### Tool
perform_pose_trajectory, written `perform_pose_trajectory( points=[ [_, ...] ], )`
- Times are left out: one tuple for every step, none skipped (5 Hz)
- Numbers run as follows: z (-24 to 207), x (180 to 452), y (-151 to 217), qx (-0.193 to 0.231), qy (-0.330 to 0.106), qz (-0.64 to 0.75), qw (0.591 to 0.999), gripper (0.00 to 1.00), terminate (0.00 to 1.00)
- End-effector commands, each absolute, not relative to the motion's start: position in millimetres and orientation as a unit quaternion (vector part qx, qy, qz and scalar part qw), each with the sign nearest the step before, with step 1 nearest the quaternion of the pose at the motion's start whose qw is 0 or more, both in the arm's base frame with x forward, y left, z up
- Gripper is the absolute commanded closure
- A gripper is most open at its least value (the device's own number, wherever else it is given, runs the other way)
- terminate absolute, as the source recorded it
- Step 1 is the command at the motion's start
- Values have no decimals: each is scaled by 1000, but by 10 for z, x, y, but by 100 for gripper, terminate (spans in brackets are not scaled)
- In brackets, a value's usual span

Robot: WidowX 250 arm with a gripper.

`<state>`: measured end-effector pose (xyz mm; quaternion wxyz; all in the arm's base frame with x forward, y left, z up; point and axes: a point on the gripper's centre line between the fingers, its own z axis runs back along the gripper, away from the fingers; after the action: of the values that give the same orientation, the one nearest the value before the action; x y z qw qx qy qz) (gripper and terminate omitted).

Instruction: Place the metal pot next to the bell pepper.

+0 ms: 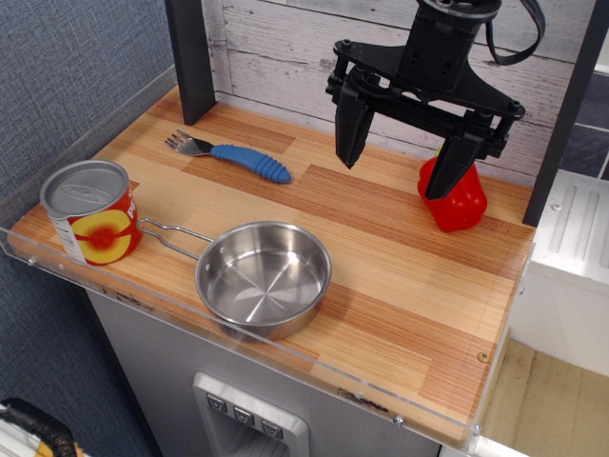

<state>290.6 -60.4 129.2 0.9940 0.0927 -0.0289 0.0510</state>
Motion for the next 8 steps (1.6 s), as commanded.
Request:
perform_pose_trajectory(
  points=[
    [1292,2906,-604,93,-29,51,994,0,0],
    [1228,2915,-425,131,22,37,991,0,0],
    [1147,2872,-169,105,28,16,994,0,0],
    [1032,2864,15,128,39,-43,990,0,0],
    [881,2808,206,136,30,-102,985,0,0],
    [800,2761,332,108,-16,-166,980,0,0],
    [695,2759,451,106,-29,-223,969,0,0],
    [645,2800,519,111,-51,-257,959,0,0]
  ],
)
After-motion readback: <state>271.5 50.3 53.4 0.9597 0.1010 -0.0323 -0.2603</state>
